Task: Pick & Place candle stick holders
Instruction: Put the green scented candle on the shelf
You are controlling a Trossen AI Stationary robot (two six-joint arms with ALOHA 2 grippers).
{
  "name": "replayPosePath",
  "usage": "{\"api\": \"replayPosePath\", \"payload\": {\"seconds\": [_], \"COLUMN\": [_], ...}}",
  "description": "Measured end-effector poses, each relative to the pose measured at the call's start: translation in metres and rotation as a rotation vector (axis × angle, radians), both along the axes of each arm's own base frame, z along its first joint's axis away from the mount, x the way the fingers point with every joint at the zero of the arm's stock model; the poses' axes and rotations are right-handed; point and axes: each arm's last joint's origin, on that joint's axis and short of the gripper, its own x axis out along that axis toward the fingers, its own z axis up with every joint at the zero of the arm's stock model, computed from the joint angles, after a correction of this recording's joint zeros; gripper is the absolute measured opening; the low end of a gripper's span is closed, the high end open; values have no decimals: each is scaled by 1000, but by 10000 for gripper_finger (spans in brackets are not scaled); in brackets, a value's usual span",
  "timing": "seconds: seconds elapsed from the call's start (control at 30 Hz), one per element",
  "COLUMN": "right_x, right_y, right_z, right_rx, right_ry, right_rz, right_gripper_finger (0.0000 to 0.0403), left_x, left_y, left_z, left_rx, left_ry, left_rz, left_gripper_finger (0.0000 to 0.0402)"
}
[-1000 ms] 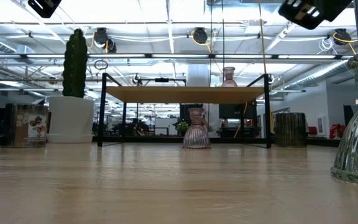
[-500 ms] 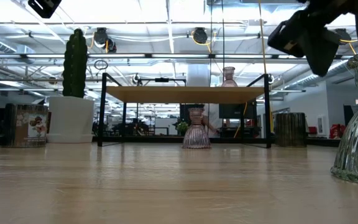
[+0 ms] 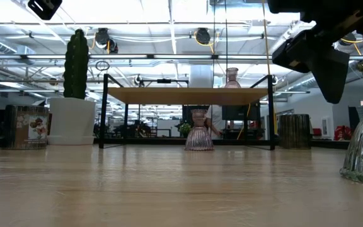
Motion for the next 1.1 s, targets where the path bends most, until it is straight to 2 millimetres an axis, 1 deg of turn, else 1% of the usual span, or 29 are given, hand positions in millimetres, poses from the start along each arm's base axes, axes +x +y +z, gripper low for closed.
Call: {"api": "replayPosePath", "payload": {"seconds": [0.23, 0.33, 0.47, 0.87, 0.93, 1.1], "right_x": [0, 0, 0, 2, 2, 5], "right_y": [0, 0, 0, 0, 1, -3], "right_z": [0, 0, 0, 1, 2, 3], "right_rx": [-2, -1, -1, 15, 20, 45], "right_ry": [0, 1, 0, -13, -24, -15], "right_rz": [-1, -4, -5, -8, -8, -41], "right_gripper_finger": [200, 191, 158, 29, 21, 21], "left_x": [0, 0, 0, 0, 0, 0], "left_y": [0, 0, 0, 0, 0, 0], "left_z": [0, -1, -2, -2, -2, -2], "left_rx": [2, 6, 9, 10, 9, 10], "left_ry": [4, 11, 15, 15, 15, 15], "left_rz": [0, 0, -1, 0, 0, 0], "left_gripper_finger": [21, 21, 21, 21, 21, 21]}}
